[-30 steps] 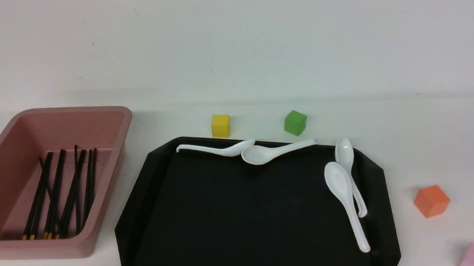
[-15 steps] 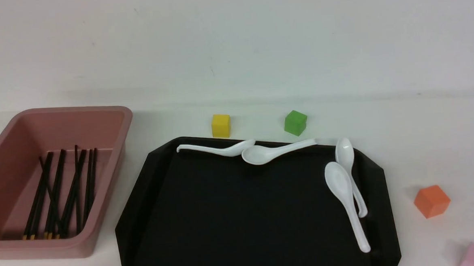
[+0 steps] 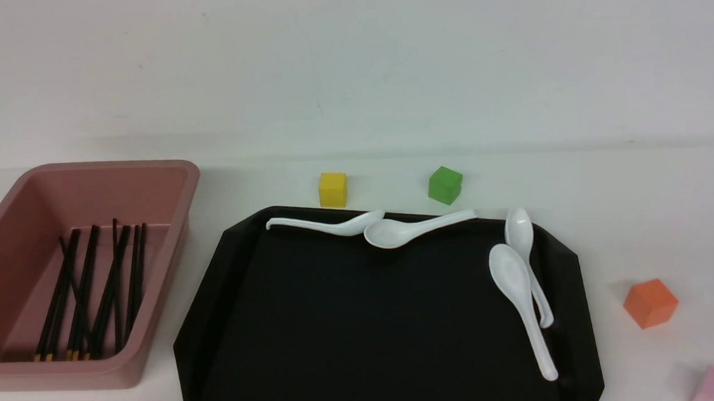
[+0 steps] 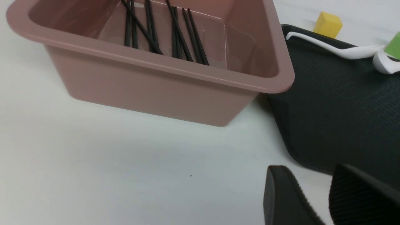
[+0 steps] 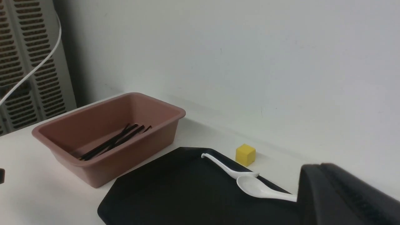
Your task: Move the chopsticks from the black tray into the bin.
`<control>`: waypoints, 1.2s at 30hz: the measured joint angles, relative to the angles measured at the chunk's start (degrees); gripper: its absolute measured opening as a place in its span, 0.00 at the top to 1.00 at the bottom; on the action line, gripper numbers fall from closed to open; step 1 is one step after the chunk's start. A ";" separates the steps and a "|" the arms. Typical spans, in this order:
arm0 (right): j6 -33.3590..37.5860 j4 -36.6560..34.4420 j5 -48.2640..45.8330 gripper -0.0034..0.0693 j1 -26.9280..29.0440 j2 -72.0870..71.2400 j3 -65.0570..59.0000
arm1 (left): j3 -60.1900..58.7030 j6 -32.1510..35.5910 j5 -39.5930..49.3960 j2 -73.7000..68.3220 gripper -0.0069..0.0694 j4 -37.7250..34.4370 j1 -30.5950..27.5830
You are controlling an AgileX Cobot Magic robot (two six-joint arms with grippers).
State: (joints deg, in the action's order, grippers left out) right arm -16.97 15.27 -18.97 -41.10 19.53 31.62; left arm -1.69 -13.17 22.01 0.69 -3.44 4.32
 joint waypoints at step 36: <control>13.32 -15.27 1.56 0.89 33.12 -20.11 -33.01 | 0.00 0.00 0.00 0.00 0.60 0.00 0.00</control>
State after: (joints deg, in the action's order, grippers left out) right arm -3.65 0.00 -17.40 -7.99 -0.58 -1.39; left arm -1.69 -13.17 22.01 0.69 -3.44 4.32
